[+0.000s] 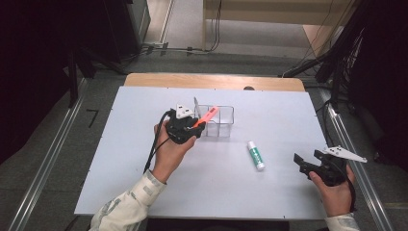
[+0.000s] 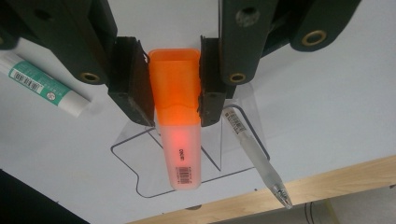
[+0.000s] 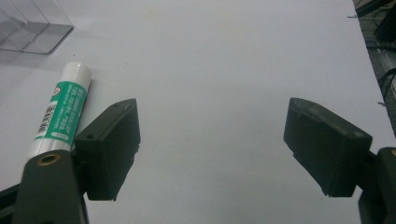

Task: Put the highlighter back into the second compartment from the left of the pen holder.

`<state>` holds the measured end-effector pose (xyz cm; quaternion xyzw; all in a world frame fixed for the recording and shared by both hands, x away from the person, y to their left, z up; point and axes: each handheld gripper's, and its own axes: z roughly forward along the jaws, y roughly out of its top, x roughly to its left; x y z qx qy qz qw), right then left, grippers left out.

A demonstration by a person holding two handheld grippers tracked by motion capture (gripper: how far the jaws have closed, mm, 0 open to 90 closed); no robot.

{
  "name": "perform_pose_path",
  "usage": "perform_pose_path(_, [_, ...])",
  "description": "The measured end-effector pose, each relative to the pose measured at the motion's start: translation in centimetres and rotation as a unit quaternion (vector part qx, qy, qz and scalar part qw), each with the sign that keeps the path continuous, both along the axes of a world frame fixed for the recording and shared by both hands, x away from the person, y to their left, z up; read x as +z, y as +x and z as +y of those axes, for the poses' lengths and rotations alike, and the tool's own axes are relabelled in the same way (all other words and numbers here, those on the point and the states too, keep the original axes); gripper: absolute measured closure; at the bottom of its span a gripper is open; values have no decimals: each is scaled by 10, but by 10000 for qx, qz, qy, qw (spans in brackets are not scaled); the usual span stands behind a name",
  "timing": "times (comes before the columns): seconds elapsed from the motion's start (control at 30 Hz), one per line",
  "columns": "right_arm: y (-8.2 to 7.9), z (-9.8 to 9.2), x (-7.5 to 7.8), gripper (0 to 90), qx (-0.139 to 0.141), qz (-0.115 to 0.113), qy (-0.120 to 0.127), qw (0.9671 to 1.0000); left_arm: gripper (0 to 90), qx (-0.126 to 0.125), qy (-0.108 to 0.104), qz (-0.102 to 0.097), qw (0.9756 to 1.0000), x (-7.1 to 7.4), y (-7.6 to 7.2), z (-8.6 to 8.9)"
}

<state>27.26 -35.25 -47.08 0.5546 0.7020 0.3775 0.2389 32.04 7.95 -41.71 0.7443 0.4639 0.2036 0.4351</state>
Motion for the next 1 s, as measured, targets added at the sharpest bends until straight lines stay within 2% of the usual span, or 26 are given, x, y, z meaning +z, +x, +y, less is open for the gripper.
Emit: perform_pose_path(1.0, [0,0,0,174,9,25,2,10000,675,13,-110,-74,9999,4,1,1])
